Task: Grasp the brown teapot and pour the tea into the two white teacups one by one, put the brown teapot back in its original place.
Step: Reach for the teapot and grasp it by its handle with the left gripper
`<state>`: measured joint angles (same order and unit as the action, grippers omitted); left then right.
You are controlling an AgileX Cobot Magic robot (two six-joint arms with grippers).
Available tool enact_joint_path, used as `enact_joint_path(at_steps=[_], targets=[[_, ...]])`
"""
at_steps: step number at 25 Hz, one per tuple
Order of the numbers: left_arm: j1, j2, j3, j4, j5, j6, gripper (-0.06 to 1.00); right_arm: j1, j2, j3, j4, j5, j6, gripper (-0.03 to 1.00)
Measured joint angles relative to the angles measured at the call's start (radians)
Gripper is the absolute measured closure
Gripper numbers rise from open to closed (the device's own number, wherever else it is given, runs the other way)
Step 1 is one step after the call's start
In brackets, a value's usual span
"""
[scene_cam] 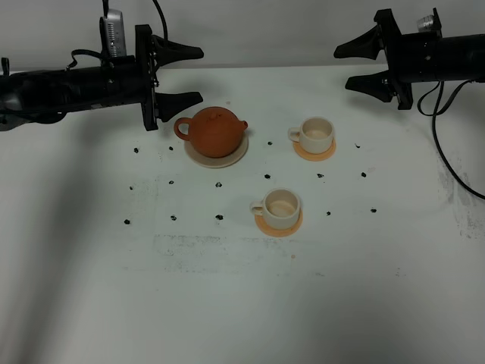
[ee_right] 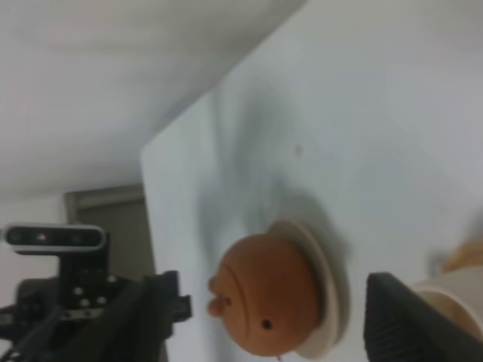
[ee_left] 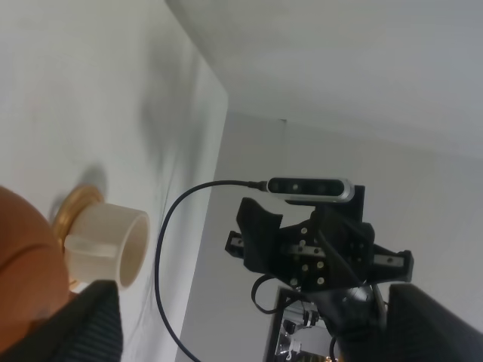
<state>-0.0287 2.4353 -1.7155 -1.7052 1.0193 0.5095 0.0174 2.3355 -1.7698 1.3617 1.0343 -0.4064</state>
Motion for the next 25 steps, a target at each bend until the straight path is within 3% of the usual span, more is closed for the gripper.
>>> enact_joint_path(at_steps=[17, 19, 25], targets=[[0.0, 0.0, 0.0, 0.0, -0.008, 0.002, 0.22, 0.0, 0.0, 0.0, -0.024, -0.014, 0.019, 0.38], [0.0, 0.0, 0.0, -0.001, -0.008, 0.052, 0.22, 0.0, 0.0, -0.006, -0.024, -0.011, -0.004, 0.38], [0.0, -0.004, -0.11, 0.01, 0.079, 0.302, 0.31, 0.0, 0.009, -0.168, -0.058, 0.084, -0.27, 0.41]])
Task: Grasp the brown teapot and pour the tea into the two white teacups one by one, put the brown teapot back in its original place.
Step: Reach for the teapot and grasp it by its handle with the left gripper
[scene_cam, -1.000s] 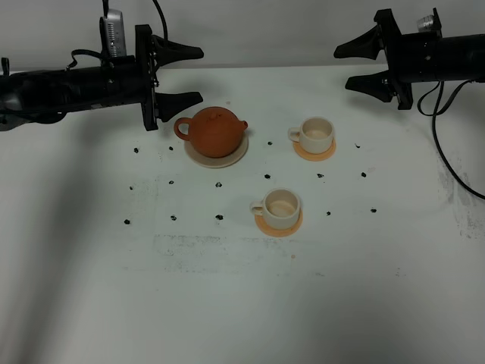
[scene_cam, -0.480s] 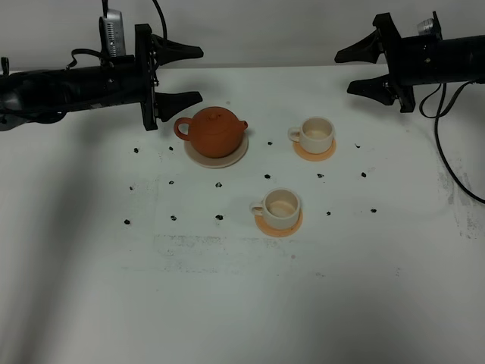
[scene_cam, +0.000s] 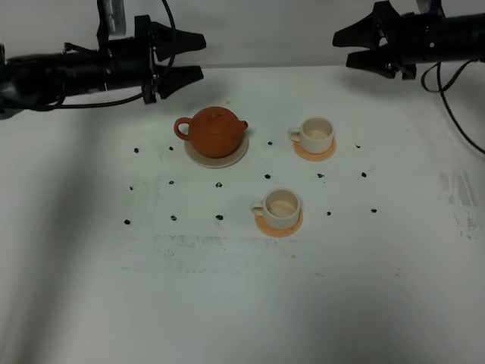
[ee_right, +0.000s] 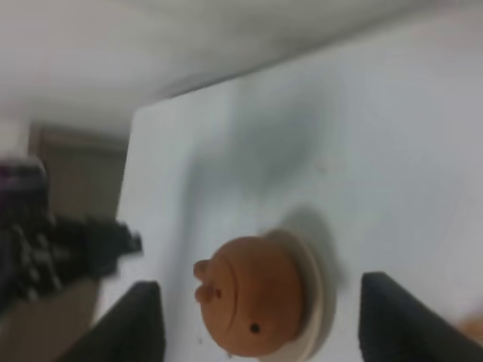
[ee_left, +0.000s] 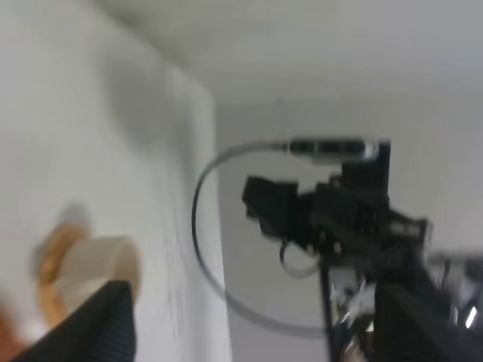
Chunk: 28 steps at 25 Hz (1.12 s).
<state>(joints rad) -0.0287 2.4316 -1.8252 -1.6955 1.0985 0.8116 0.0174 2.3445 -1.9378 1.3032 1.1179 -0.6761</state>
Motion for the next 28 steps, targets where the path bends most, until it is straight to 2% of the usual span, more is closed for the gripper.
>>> enact_joint_path(at_steps=[2, 6, 9, 11, 16, 18, 20, 24, 28], targets=[[0.0, -0.019, -0.054, 0.06, 0.001, 0.038, 0.36, 0.001, -0.01, -0.08, -0.087, -0.002, -0.027, 0.43], [0.0, -0.084, -0.151, 0.296, -0.06, 0.053, 0.4, 0.003, -0.037, -0.19, -0.38, -0.076, -0.032, 0.45], [-0.007, -0.144, -0.189, 0.514, -0.124, 0.037, 0.4, 0.012, -0.054, -0.213, -0.613, -0.157, 0.001, 0.46], [-0.021, -0.174, -0.198, 0.69, -0.166, 0.009, 0.4, 0.02, -0.061, -0.214, -0.738, -0.19, 0.03, 0.46], [-0.084, -0.22, -0.198, 1.098, -0.207, -0.096, 0.4, 0.032, -0.061, -0.214, -0.952, -0.205, 0.099, 0.46], [-0.103, -0.236, -0.198, 1.183, -0.215, -0.137, 0.4, 0.036, -0.07, -0.214, -1.003, -0.196, 0.123, 0.46], [-0.113, -0.253, -0.196, 1.227, -0.215, -0.166, 0.4, 0.042, -0.089, -0.212, -1.028, -0.183, 0.145, 0.46], [-0.118, -0.3, -0.142, 1.254, -0.216, -0.188, 0.4, 0.057, -0.196, -0.154, -1.056, -0.188, 0.164, 0.46], [-0.118, -0.405, -0.016, 1.269, -0.257, -0.188, 0.4, 0.077, -0.335, -0.049, -1.097, -0.202, 0.168, 0.46]])
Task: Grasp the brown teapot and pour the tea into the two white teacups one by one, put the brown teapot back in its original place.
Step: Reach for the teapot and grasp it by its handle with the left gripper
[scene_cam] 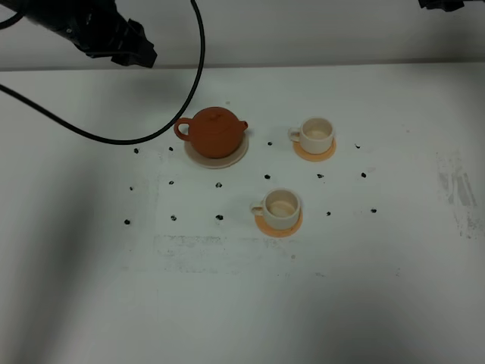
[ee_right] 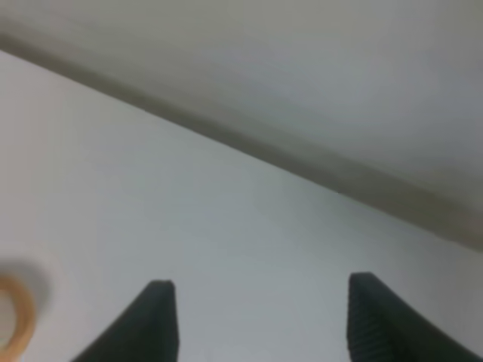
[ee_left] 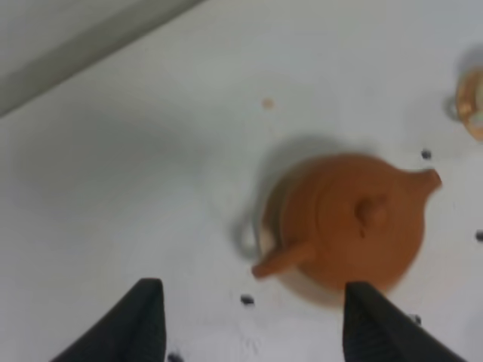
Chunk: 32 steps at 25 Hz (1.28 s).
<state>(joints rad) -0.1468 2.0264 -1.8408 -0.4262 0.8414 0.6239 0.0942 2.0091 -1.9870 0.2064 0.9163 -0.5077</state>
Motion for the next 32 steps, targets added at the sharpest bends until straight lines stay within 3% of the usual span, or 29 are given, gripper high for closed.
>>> enact_joint_path(at_steps=[9, 15, 18, 23, 28, 32], targets=[[0.0, -0.345, 0.428, 0.029, -0.265, 0.136, 0.4, 0.027, -0.355, 0.198, -0.023, 0.014, 0.086, 0.46], [0.0, -0.468, 0.624, 0.03, -0.404, 0.27, 0.41, 0.028, -0.626, 0.426, 0.054, -0.01, 0.094, 0.49], [0.0, -0.489, 0.653, 0.028, -0.414, 0.278, 0.41, 0.028, -0.772, 0.557, 0.077, -0.023, 0.093, 0.5], [0.0, -0.492, 0.655, 0.028, -0.332, 0.241, 0.41, 0.028, -1.018, 0.756, 0.079, -0.031, 0.103, 0.51], [0.0, -0.492, 0.655, 0.028, -0.302, 0.198, 0.41, 0.028, -1.268, 0.886, 0.079, 0.029, 0.19, 0.51], [0.0, -0.492, 0.655, 0.028, -0.269, 0.231, 0.42, 0.028, -1.458, 0.977, 0.07, 0.07, 0.229, 0.51]])
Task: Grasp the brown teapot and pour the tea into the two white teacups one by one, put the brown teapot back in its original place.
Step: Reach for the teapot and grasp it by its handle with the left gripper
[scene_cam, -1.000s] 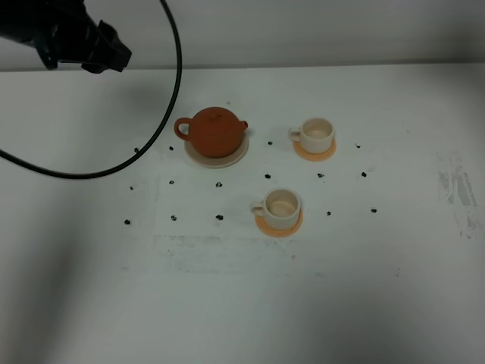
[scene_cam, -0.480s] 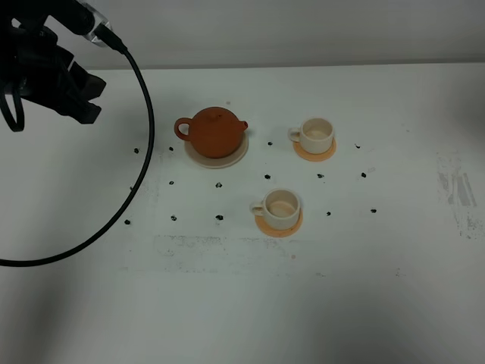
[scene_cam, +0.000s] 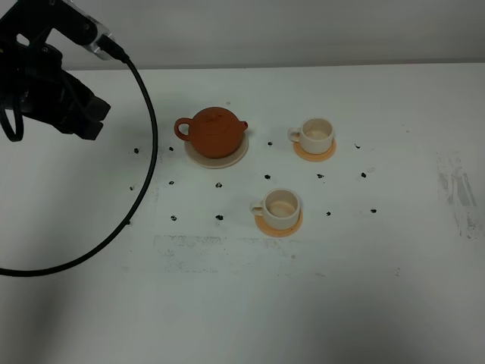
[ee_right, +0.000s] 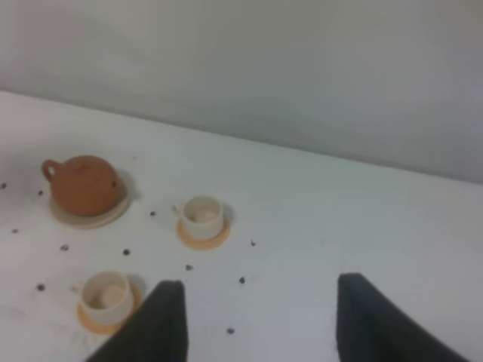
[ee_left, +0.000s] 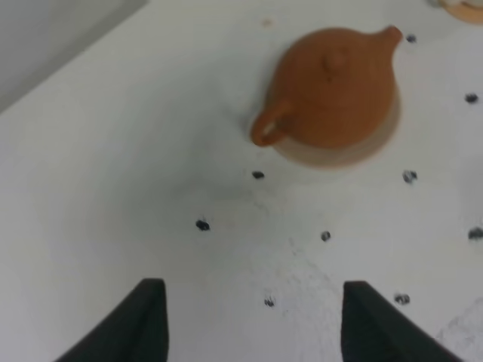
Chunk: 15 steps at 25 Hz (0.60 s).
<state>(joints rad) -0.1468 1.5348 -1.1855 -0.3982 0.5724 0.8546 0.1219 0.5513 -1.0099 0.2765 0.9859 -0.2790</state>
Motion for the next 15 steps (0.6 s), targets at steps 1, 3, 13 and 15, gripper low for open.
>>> enact_joint_path(at_steps=[1, 3, 13, 15], targets=[[0.0, 0.0, 0.0, 0.0, 0.001, 0.013, 0.43, 0.0, -0.043, 0.024, -0.007, 0.012, 0.004, 0.51], [0.0, 0.0, 0.0, 0.0, 0.003, 0.039, 0.44, 0.0, -0.117, 0.084, -0.023, 0.043, 0.012, 0.51], [0.0, 0.0, 0.0, 0.0, -0.008, 0.051, 0.47, 0.0, -0.452, 0.425, -0.123, 0.07, 0.071, 0.51], [0.0, 0.0, 0.0, 0.0, -0.011, 0.051, 0.47, 0.0, -0.497, 0.471, -0.123, 0.072, 0.074, 0.51]])
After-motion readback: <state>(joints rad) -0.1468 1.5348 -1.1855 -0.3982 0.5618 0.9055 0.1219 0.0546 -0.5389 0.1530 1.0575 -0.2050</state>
